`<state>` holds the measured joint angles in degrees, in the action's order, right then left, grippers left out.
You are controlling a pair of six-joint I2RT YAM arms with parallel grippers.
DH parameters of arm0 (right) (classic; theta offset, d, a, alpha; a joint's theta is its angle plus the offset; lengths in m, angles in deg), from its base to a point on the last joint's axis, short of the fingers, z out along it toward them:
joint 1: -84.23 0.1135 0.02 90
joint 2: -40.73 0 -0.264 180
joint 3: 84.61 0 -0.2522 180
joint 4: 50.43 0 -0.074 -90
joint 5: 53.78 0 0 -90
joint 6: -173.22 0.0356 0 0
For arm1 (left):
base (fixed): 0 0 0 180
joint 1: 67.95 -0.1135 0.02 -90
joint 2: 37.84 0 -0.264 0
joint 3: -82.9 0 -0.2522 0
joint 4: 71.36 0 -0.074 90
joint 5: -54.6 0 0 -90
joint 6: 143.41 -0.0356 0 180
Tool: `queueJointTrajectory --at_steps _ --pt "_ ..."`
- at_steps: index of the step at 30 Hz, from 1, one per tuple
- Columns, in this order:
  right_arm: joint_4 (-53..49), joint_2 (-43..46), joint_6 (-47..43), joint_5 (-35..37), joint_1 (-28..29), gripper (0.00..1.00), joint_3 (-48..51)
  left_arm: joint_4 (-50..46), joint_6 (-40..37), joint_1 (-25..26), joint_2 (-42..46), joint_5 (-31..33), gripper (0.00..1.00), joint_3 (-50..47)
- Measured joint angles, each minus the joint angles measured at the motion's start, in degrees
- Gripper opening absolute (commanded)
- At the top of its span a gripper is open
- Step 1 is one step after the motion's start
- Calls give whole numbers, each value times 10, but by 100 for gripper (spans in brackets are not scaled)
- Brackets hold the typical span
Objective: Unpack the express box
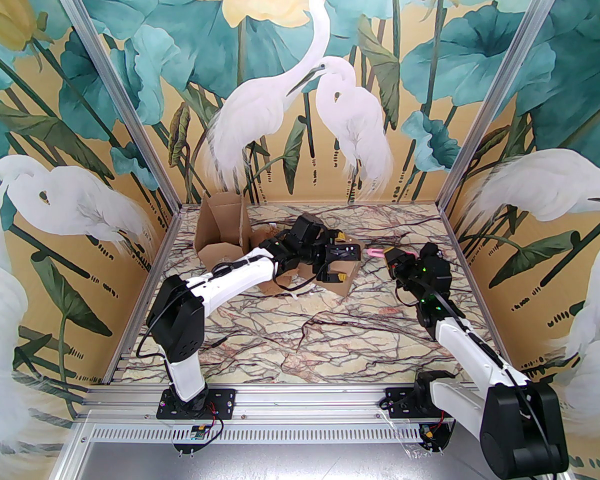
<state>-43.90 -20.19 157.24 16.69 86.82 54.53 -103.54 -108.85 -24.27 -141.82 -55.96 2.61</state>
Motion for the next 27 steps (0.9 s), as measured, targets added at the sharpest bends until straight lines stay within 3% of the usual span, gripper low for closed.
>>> queueJointTrajectory --at_steps 27 --pt "31 -24 19 -13 -4 0 -1 14 2 -3 -23 18 99 -3"
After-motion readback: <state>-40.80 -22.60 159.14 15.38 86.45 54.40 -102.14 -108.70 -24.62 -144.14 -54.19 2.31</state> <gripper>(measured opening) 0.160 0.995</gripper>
